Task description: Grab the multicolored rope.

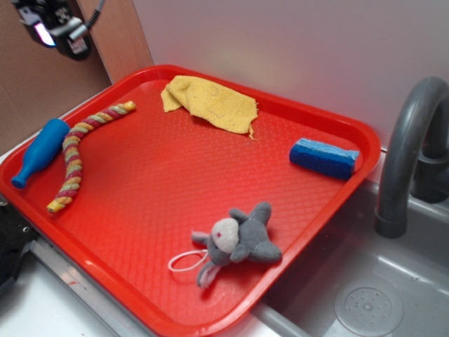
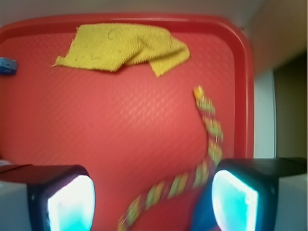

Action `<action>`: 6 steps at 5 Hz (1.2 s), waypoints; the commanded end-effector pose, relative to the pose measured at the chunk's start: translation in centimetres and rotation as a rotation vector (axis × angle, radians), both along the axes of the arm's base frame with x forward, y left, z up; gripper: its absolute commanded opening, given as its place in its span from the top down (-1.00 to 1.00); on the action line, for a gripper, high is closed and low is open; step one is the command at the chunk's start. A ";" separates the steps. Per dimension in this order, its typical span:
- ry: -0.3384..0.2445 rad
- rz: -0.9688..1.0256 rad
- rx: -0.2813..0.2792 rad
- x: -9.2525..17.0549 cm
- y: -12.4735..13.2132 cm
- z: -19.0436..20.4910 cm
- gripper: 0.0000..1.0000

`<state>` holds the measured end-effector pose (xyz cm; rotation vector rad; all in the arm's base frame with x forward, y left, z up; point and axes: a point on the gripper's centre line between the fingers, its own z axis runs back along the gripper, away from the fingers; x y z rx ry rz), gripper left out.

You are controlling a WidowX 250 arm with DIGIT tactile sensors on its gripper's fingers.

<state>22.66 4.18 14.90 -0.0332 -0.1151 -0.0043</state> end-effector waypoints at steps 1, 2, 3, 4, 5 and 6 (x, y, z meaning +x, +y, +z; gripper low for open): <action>-0.073 -0.172 0.059 2.5 1.6 -5.1 -1.00; -0.052 -0.132 0.050 3.4 3.4 -7.5 -1.00; -0.045 -0.087 0.076 4.3 5.8 -8.0 -1.00; -0.008 -0.079 0.051 4.7 6.9 -10.1 -1.00; 0.025 -0.155 0.071 4.8 6.0 -11.9 -1.00; 0.019 -0.239 0.055 4.4 5.3 -13.2 -1.00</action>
